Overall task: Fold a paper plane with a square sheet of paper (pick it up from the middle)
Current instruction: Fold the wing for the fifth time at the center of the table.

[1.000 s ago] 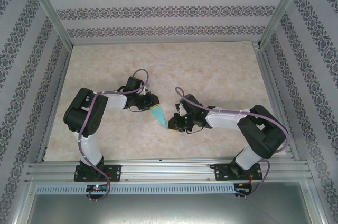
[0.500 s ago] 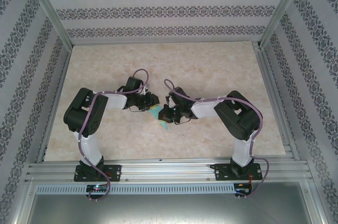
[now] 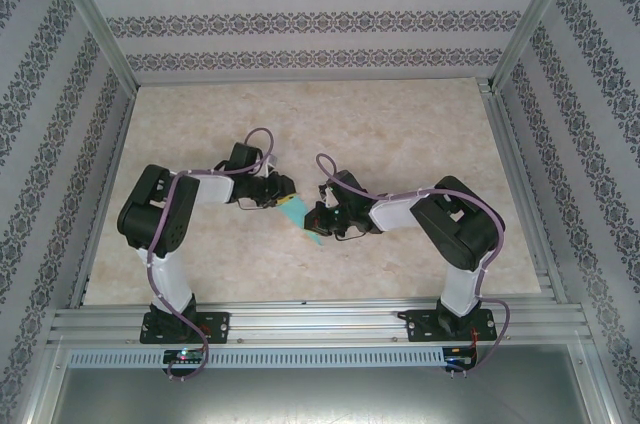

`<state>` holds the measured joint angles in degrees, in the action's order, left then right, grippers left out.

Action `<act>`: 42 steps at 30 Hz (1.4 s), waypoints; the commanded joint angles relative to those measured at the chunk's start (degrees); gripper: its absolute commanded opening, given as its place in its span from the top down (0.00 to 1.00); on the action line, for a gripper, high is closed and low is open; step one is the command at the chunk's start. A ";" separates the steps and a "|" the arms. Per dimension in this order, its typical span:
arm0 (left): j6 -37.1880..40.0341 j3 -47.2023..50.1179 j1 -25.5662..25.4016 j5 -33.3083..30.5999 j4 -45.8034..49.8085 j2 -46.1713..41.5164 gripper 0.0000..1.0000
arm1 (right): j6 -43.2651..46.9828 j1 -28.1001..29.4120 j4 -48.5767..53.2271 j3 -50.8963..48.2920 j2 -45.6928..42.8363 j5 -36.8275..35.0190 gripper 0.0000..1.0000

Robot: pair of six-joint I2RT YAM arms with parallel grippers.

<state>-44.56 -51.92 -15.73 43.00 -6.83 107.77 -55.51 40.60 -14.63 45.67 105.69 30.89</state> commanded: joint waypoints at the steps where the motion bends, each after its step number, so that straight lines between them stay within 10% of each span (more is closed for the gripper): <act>1: 4.15 -1.64 3.20 -2.23 2.04 2.00 0.71 | 0.91 0.35 8.55 -2.53 2.15 0.04 1.00; 18: 5.94 -5.41 8.87 -1.80 8.37 -5.55 0.64 | -2.15 0.84 4.78 -1.73 3.56 1.36 1.00; 27: 0.49 2.41 2.58 -1.58 3.80 -13.93 0.64 | -5.45 1.68 3.06 -1.28 3.51 -0.79 1.00; 42: -1.21 4.66 -3.15 -7.58 -0.69 -2.99 0.69 | -6.43 1.72 0.11 -1.22 -0.76 0.04 0.95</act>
<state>-45.50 -48.47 -18.74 38.44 -6.22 103.90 -61.60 41.52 -17.41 45.30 106.21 31.92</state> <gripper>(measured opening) 0.311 0.055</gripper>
